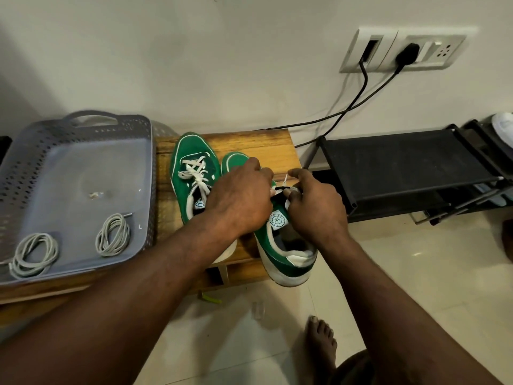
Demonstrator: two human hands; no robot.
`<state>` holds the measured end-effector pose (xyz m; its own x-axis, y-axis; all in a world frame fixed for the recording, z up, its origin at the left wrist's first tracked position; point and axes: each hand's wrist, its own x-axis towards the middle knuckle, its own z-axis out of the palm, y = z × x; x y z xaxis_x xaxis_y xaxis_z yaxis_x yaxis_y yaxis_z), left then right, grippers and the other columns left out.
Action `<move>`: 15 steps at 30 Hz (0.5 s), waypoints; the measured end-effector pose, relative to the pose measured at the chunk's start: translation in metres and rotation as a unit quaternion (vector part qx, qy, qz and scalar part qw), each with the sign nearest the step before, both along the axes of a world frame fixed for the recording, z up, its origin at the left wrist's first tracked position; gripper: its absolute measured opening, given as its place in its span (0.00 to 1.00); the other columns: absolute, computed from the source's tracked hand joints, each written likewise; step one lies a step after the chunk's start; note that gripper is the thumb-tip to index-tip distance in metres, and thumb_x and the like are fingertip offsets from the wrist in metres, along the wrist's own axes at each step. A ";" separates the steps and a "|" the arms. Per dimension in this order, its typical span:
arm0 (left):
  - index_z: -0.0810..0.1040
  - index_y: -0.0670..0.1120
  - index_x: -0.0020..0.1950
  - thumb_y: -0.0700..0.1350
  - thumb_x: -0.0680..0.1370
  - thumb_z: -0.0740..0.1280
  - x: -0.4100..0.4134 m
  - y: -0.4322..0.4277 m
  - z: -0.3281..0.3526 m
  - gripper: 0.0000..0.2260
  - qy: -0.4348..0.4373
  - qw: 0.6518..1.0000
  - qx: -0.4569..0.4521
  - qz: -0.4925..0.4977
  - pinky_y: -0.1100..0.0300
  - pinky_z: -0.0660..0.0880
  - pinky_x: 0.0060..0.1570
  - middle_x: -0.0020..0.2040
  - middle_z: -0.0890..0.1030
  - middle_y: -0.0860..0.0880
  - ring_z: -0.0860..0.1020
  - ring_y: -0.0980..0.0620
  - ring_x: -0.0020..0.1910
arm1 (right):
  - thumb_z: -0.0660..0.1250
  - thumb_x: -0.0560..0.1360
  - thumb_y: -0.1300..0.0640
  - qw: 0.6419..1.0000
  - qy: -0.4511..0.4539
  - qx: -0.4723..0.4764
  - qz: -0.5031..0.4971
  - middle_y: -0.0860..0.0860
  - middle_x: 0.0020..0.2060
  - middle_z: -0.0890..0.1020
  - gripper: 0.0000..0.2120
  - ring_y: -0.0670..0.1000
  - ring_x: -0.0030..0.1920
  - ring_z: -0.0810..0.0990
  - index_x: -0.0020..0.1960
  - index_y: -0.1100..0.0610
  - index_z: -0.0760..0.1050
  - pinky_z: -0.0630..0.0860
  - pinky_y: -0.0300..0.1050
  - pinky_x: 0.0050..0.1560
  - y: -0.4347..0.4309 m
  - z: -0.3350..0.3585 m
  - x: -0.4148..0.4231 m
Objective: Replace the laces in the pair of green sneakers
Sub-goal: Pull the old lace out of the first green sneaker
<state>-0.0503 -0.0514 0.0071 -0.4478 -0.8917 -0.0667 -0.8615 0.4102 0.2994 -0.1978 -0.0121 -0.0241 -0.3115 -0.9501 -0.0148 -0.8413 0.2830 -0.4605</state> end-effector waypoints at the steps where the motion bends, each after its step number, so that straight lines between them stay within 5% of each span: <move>1: 0.78 0.49 0.57 0.47 0.83 0.66 0.000 -0.003 0.001 0.05 0.035 0.999 0.015 0.001 0.45 0.77 0.54 0.56 0.75 0.49 0.75 0.46 0.55 | 0.66 0.83 0.52 1.000 0.000 0.001 0.000 0.51 0.55 0.85 0.22 0.54 0.50 0.83 0.76 0.43 0.69 0.84 0.55 0.49 0.000 0.000 -0.001; 5: 0.79 0.47 0.49 0.45 0.85 0.66 0.010 -0.008 0.015 0.06 0.282 0.931 0.231 0.029 0.39 0.80 0.57 0.50 0.86 0.47 0.84 0.44 0.52 | 0.65 0.83 0.55 1.000 -0.002 0.000 0.002 0.52 0.52 0.85 0.22 0.54 0.48 0.83 0.75 0.44 0.70 0.84 0.57 0.48 0.000 0.001 -0.004; 7: 0.79 0.47 0.49 0.44 0.86 0.64 0.011 -0.005 0.023 0.08 0.334 0.899 0.283 0.025 0.45 0.82 0.52 0.43 0.87 0.48 0.85 0.49 0.45 | 0.66 0.82 0.55 1.000 -0.010 0.003 -0.006 0.52 0.51 0.85 0.20 0.53 0.47 0.83 0.74 0.46 0.72 0.84 0.56 0.48 -0.001 0.002 -0.006; 10: 0.77 0.49 0.49 0.44 0.86 0.62 0.011 -0.006 0.025 0.08 0.313 0.926 0.189 0.097 0.55 0.76 0.42 0.39 0.85 0.52 0.82 0.56 0.39 | 0.66 0.82 0.55 0.999 -0.030 0.005 -0.024 0.52 0.51 0.85 0.18 0.52 0.46 0.83 0.72 0.47 0.73 0.84 0.55 0.47 -0.002 0.005 -0.010; 13: 0.76 0.49 0.54 0.41 0.83 0.65 0.016 -0.017 0.016 0.03 0.321 0.921 0.056 0.213 0.56 0.75 0.41 0.50 0.83 0.52 0.82 0.51 0.49 | 0.69 0.80 0.51 0.997 -0.069 -0.018 -0.017 0.49 0.52 0.85 0.17 0.49 0.46 0.83 0.69 0.46 0.74 0.84 0.52 0.48 -0.002 0.006 -0.013; 15: 0.75 0.52 0.61 0.45 0.79 0.71 0.022 -0.021 0.012 0.12 0.264 0.938 -0.029 0.223 0.52 0.76 0.50 0.58 0.80 0.50 0.78 0.47 0.57 | 0.71 0.76 0.48 0.996 -0.081 -0.039 -0.008 0.46 0.57 0.84 0.21 0.48 0.52 0.83 0.68 0.46 0.74 0.82 0.50 0.51 -0.001 0.007 -0.014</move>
